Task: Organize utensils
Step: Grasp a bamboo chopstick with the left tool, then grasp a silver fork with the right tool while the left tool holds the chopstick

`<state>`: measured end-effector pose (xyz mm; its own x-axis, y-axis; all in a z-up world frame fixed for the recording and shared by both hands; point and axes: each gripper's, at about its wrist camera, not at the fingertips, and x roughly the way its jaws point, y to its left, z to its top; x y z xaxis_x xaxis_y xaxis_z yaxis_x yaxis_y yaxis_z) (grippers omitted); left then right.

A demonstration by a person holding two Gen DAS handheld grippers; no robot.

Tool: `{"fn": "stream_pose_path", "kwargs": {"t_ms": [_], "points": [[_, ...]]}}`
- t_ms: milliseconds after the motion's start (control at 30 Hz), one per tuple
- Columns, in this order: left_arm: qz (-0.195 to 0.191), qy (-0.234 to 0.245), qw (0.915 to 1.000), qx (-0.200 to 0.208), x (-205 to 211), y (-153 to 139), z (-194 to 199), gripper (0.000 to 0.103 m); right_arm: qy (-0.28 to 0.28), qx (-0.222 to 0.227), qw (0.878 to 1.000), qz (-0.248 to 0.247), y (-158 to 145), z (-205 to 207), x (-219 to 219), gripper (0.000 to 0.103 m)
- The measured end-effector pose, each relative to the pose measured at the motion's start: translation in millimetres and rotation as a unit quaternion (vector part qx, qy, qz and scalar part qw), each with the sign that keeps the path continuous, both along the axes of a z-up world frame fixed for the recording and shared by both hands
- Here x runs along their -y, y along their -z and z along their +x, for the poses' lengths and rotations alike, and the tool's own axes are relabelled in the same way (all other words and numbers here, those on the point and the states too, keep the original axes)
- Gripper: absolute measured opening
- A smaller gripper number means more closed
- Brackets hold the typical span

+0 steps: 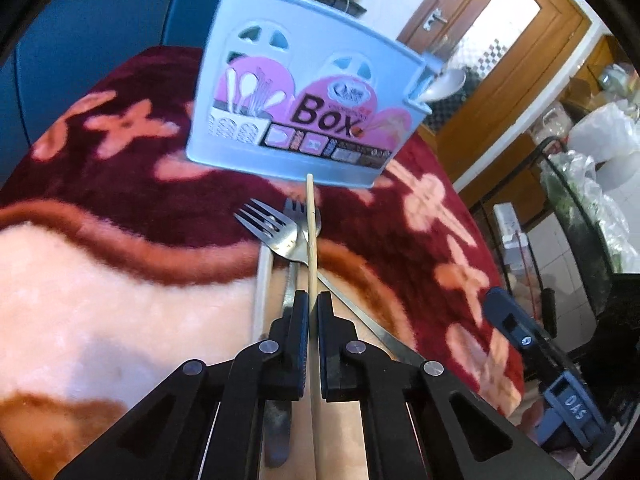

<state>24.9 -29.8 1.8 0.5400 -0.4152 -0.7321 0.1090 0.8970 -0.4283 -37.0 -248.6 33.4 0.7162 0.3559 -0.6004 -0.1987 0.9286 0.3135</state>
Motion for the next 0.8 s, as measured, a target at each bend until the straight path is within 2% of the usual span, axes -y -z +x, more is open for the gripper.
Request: {"fn": "stream_pose_path", "kwargs": {"t_ms": [133,300,500,800], "points": [[-0.001,-0.015,0.9997,0.019,-11,-9,-4,0.004,-0.017,0.001,1.000,-0.011,-1,2,-11,0.047],[0.026,-0.040,0.9975,0.052,-25,-22,-9,0.004,-0.053,-0.006,0.998,-0.037,-2,11,-35,0.047],[0.034,-0.062,0.9955,0.063,-46,-23,-11,0.004,-0.086,-0.026,0.993,-0.081,7,25,-66,0.047],[0.021,-0.081,0.9940,0.071,-66,-19,-13,0.004,-0.125,-0.053,0.978,-0.157,22,42,-105,0.047]]}}
